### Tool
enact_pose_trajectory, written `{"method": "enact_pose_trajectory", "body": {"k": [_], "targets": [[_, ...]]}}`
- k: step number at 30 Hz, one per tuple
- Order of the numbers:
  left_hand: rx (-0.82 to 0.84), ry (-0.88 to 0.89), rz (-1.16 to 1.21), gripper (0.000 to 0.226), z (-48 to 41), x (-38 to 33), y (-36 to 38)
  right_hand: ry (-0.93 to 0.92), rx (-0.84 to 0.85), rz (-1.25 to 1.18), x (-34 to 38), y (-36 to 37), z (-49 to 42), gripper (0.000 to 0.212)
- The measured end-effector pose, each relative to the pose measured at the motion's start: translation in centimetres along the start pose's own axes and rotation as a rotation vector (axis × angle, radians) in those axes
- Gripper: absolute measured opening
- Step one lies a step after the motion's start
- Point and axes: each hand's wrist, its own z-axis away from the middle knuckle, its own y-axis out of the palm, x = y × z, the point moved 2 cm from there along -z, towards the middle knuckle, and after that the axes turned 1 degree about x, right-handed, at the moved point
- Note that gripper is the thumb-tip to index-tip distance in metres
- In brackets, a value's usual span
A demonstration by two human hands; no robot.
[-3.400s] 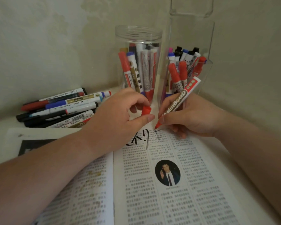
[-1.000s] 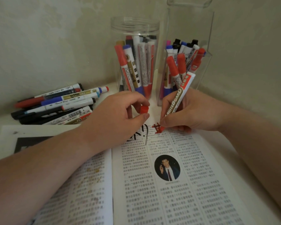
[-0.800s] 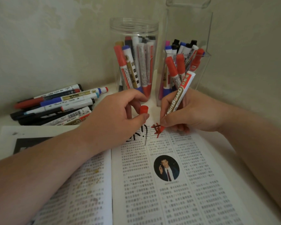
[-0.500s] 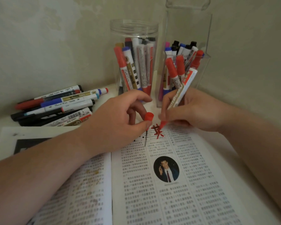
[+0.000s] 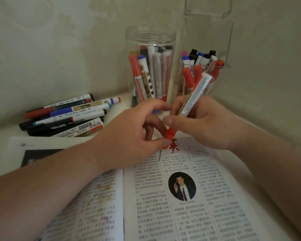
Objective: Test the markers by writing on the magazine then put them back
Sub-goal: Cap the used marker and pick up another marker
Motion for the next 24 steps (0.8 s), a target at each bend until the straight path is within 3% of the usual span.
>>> {"method": "enact_pose_trajectory", "body": {"k": [2, 4, 5, 7, 10, 12, 24], "targets": [[-0.014, -0.017, 0.014, 0.061, 0.0, 0.0, 0.0, -0.020, 0.027, 0.052, 0.0, 0.6, 0.0, 0.007], [-0.019, -0.023, 0.033, 0.065, 0.0, 0.0, -0.1, -0.067, 0.044, 0.026, 0.3, 0.9, 0.0, 0.018], [-0.014, -0.023, 0.040, 0.067, 0.0, 0.0, -0.1, -0.080, 0.032, -0.006, 0.4, 0.7, 0.1, 0.024], [-0.001, -0.021, 0.049, 0.070, 0.0, -0.1, -0.1, -0.152, -0.026, -0.105, 0.8, 0.1, 0.3, 0.007], [0.012, -0.014, 0.039, 0.070, 0.0, -0.1, -0.1, -0.231, -0.105, -0.163, 0.9, -0.2, 0.5, 0.020], [0.010, -0.009, 0.034, 0.070, 0.0, -0.1, -0.1, -0.253, -0.121, -0.137, 1.0, 0.0, 0.4, 0.013], [-0.018, 0.002, 0.031, 0.056, -0.2, 0.4, 0.0, -0.179, -0.154, -0.013, 0.8, 0.6, 0.2, 0.021]]}}
